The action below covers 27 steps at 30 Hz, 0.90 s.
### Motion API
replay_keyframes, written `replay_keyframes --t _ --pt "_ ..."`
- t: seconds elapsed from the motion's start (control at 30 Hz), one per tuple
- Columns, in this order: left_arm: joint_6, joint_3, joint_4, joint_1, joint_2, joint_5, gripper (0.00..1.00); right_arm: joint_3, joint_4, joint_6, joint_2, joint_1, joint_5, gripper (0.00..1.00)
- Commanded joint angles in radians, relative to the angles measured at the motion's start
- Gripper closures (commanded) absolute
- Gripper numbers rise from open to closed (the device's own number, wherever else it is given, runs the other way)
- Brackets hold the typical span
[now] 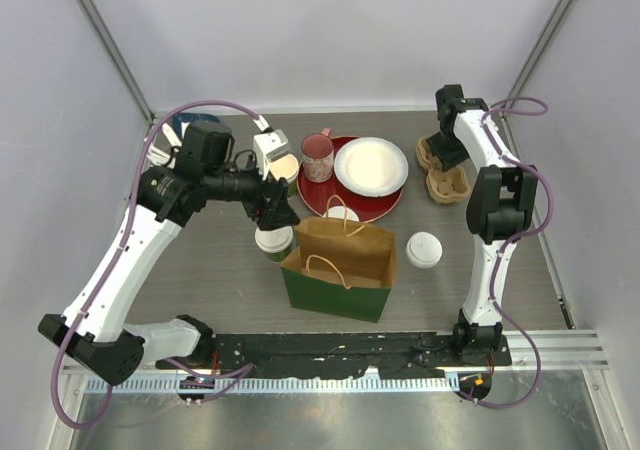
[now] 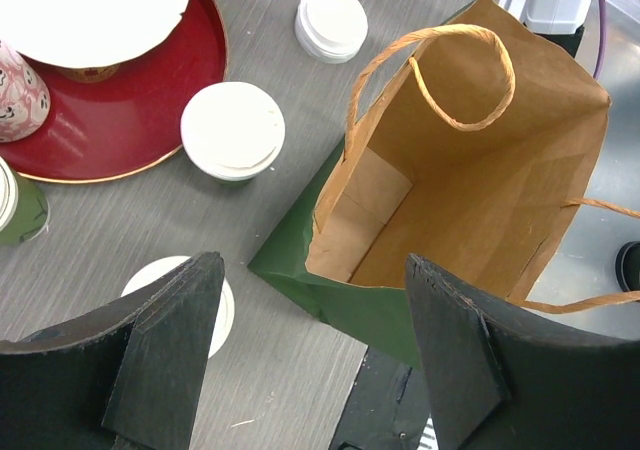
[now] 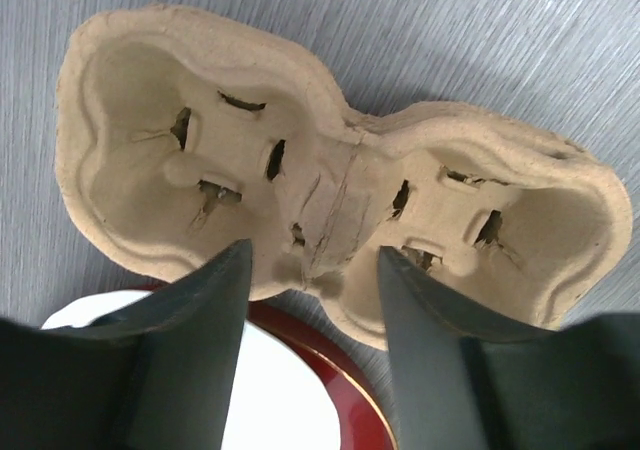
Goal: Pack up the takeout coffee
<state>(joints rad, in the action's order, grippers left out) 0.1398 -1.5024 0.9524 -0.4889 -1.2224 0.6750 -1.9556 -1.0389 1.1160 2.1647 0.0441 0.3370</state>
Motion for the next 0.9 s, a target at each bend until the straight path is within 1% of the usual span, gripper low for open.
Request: replay_keyframes --t 0.0,0.03,0.07,0.13,0.2,0.23,0.33,0.6,0.67,0.7,0.77,0.8,0.83,0.87 --pt "0.023 0.005 -0.032 0.003 0.031 0.009 0.23 0.020 -0.001 0.054 -0.058 -0.009 0.070 0.47" --pt "0.029 0.005 -0.030 0.004 0.034 0.011 0.23 0.033 0.014 0.060 -0.069 -0.018 0.059 0.53" --pt "0.040 0.007 -0.029 0.004 0.037 0.009 0.23 0.056 0.026 0.067 -0.071 -0.023 0.044 0.56" --pt "0.061 0.016 -0.029 0.003 0.041 -0.005 0.23 0.052 0.045 0.062 -0.062 -0.024 0.020 0.63" --pt "0.066 0.019 -0.029 0.003 0.041 -0.009 0.23 0.031 0.034 0.051 -0.040 -0.024 0.004 0.65" --pt "0.067 0.016 -0.026 0.003 0.038 -0.009 0.23 0.026 0.030 0.050 -0.037 -0.024 0.005 0.70" --pt "0.069 0.008 -0.017 0.004 0.031 -0.008 0.23 0.012 0.017 0.045 -0.048 -0.026 0.028 0.78" --pt "0.070 -0.024 0.003 0.004 -0.005 0.009 0.23 -0.032 0.022 -0.004 -0.086 -0.024 0.036 0.77" --pt "0.070 -0.028 0.003 0.004 -0.011 0.012 0.23 -0.023 0.031 -0.012 -0.088 -0.024 0.024 0.81" --pt "0.070 -0.033 0.003 0.003 -0.012 0.018 0.23 -0.022 0.033 -0.016 -0.089 -0.024 0.020 0.87" --pt "0.073 -0.039 0.008 0.003 -0.019 0.021 0.23 -0.022 0.031 -0.034 -0.094 -0.024 0.016 0.91" --pt "0.075 -0.048 0.014 0.004 -0.022 0.024 0.23 -0.019 0.031 -0.036 -0.100 -0.024 0.014 0.96" --pt "0.078 -0.053 0.020 0.004 -0.028 0.029 0.23 -0.016 0.033 -0.039 -0.114 -0.024 0.014 0.99" --pt "0.078 -0.059 0.032 0.004 -0.032 0.032 0.23 -0.016 0.037 -0.048 -0.123 -0.024 0.014 0.99"
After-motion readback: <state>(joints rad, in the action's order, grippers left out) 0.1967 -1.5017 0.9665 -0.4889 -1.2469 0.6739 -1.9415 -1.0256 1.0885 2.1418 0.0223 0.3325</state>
